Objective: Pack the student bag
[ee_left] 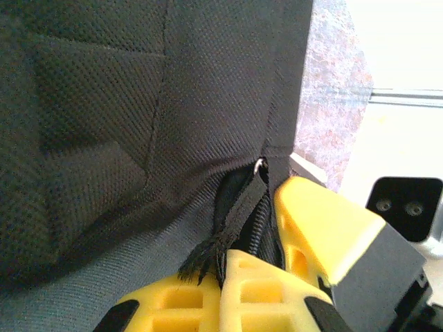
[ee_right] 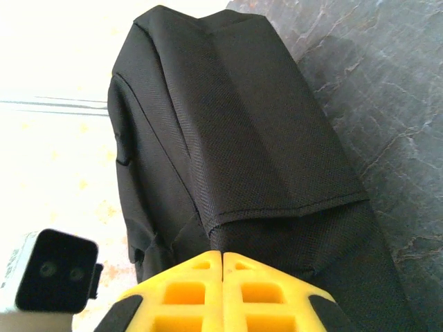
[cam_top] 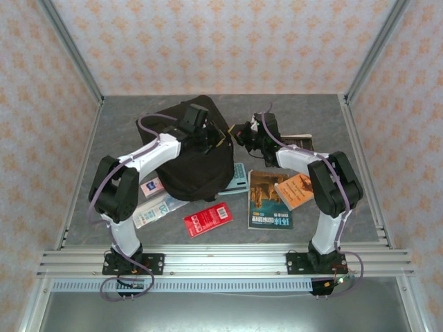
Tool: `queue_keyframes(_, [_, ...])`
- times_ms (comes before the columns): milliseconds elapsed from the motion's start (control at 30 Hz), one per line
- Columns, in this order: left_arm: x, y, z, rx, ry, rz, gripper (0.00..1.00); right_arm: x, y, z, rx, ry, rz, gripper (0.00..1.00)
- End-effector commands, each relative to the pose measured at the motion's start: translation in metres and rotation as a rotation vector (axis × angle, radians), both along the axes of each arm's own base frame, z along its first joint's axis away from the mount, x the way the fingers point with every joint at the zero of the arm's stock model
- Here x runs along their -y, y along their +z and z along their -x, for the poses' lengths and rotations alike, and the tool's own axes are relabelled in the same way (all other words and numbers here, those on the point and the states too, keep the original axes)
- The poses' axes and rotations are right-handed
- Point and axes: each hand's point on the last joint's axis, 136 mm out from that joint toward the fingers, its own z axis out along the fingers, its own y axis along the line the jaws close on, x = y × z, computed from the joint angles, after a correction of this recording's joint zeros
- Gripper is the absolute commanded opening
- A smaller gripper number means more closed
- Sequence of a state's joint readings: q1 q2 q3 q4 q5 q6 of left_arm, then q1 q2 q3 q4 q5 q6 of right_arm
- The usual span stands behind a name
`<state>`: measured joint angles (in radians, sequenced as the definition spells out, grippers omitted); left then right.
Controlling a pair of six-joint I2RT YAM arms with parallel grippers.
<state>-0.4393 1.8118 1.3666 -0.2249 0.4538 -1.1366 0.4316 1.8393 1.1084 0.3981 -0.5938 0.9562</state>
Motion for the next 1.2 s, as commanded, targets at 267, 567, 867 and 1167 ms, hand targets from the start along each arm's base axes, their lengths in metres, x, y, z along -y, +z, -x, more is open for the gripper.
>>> queue_keyframes(267, [-0.002, 0.022, 0.032, 0.058, -0.060, -0.001, 0.00, 0.013, 0.014, -0.005, 0.037, -0.086, 0.043, 0.00])
queue_keyframes(567, [-0.018, 0.017, 0.056, 0.050, -0.081, -0.072, 0.00, 0.021, 0.003, -0.003, 0.018, -0.108, 0.105, 0.00])
queue_keyframes(867, [-0.020, 0.022, 0.075, 0.094, -0.163, -0.149, 0.00, 0.025, -0.009, -0.002, -0.006, -0.096, 0.193, 0.00])
queue_keyframes(1167, [-0.020, 0.026, 0.083, 0.140, -0.237, -0.231, 0.00, 0.011, -0.010, 0.009, -0.057, 0.004, 0.197, 0.29])
